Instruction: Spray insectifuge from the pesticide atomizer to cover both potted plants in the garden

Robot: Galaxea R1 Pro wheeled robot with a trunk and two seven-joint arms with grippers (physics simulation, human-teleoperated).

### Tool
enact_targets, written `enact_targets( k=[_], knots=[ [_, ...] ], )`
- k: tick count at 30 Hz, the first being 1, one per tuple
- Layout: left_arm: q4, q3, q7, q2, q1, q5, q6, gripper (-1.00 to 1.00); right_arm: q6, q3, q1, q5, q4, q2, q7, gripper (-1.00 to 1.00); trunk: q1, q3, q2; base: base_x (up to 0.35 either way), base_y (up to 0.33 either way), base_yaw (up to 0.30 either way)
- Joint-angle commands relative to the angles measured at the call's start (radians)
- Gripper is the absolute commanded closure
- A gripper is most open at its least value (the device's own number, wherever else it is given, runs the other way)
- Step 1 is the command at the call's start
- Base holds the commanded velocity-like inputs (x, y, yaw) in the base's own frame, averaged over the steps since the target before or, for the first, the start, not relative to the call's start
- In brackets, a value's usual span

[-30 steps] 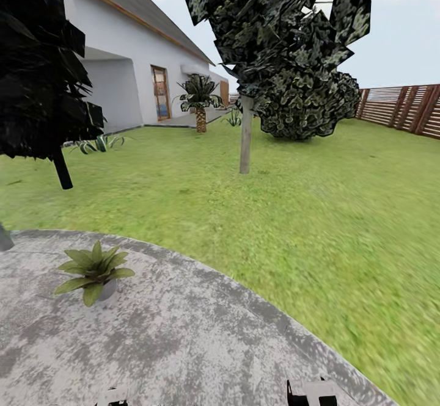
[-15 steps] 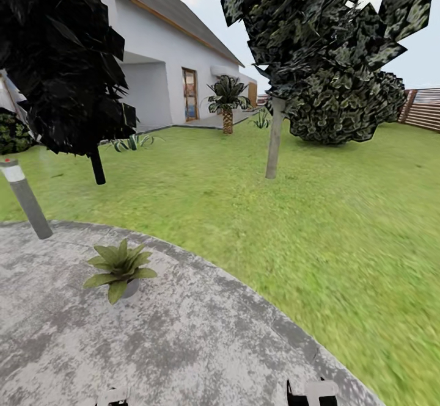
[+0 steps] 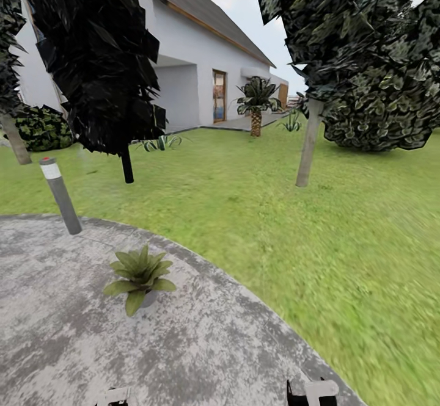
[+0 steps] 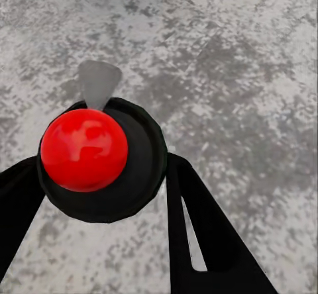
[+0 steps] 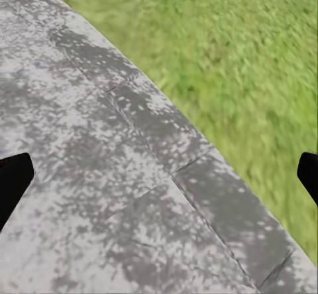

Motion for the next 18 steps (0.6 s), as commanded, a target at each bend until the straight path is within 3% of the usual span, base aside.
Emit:
enact_targets(
  k=[1, 10, 18],
  knots=[
    [0.000, 0.008, -0.007, -0.001, -0.001, -0.004, -0.002, 1.00, -0.002, -0.008, 0.000, 0.011, 0.001, 0.000, -0.005, -1.00, 0.000, -0.001, 0.000, 0.340, 0.000, 0.278],
    [0.000, 0.009, -0.007, -0.001, -0.001, -0.003, -0.002, 1.00, -0.002, -0.008, 0.000, 0.011, 0.001, 0.000, -0.005, -1.00, 0.000, 0.004, 0.000, 0.324, 0.000, 0.278],
    [-0.001, 0.008, -0.007, -0.001, -0.001, -0.003, -0.003, 1.00, -0.002, -0.008, 0.000, 0.011, 0.001, 0.000, -0.005, -1.00, 0.000, 0.007, 0.000, 0.149, 0.000, 0.278]
  ],
)
